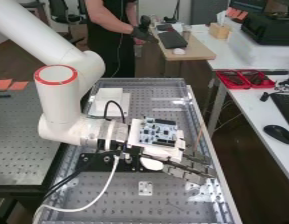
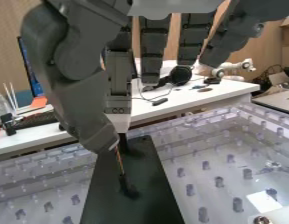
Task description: Grab the drill bit and place it in the clear container
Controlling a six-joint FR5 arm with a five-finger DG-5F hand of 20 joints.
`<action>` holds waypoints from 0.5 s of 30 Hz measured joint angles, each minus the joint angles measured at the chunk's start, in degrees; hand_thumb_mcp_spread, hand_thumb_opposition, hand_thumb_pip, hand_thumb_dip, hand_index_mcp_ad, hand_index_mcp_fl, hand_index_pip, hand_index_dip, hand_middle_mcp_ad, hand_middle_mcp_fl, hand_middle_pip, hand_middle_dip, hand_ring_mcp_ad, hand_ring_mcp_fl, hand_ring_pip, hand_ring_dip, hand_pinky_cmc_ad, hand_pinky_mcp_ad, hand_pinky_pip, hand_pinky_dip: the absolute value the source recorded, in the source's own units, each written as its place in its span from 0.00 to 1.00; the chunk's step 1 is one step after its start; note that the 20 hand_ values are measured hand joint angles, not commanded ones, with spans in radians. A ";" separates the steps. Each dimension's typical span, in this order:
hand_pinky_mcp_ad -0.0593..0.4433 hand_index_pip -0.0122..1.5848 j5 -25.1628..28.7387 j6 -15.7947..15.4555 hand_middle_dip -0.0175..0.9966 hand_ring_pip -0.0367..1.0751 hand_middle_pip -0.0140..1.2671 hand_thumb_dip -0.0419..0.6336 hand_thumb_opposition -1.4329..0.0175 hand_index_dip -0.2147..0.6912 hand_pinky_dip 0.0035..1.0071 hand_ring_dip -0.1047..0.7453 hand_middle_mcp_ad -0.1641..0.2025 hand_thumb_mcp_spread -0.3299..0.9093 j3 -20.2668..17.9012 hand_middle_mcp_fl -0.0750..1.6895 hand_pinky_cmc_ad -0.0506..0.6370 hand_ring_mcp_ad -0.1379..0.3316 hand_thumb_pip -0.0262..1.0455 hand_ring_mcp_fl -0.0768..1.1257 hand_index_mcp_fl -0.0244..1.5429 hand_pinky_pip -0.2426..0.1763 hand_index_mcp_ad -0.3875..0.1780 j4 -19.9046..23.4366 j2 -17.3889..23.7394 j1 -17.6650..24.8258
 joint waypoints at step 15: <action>0.35 0.90 -0.12 0.10 0.16 0.11 0.12 0.51 0.36 0.43 0.18 0.13 0.48 0.71 0.10 0.18 0.61 0.57 0.57 0.10 0.31 0.40 0.47 0.29 -0.18 -0.15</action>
